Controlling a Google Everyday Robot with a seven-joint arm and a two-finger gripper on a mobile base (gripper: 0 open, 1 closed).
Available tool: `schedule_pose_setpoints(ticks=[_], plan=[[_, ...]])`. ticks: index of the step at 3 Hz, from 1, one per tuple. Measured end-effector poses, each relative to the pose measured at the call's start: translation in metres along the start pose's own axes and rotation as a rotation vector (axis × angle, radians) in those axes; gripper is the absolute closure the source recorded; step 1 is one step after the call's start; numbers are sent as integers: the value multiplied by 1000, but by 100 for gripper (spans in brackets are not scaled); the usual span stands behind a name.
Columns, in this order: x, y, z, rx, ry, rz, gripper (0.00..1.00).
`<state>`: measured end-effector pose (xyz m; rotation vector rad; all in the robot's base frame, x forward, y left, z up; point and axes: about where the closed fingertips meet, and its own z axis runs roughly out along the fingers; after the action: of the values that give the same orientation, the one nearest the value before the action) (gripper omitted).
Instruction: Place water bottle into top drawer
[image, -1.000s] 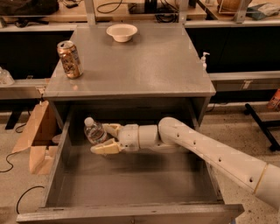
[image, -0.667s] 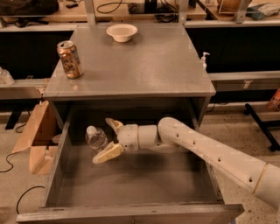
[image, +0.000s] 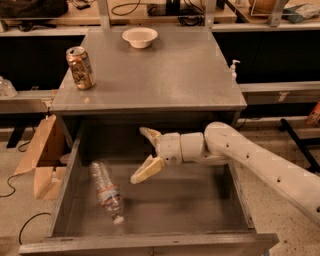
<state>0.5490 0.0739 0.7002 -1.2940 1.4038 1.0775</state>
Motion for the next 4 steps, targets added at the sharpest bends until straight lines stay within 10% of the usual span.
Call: schedule_pose_setpoints(ticks=[3, 4], plan=[[-100, 11, -176, -2, 268, -107, 0], [-156, 27, -242, 109, 375, -213, 0]])
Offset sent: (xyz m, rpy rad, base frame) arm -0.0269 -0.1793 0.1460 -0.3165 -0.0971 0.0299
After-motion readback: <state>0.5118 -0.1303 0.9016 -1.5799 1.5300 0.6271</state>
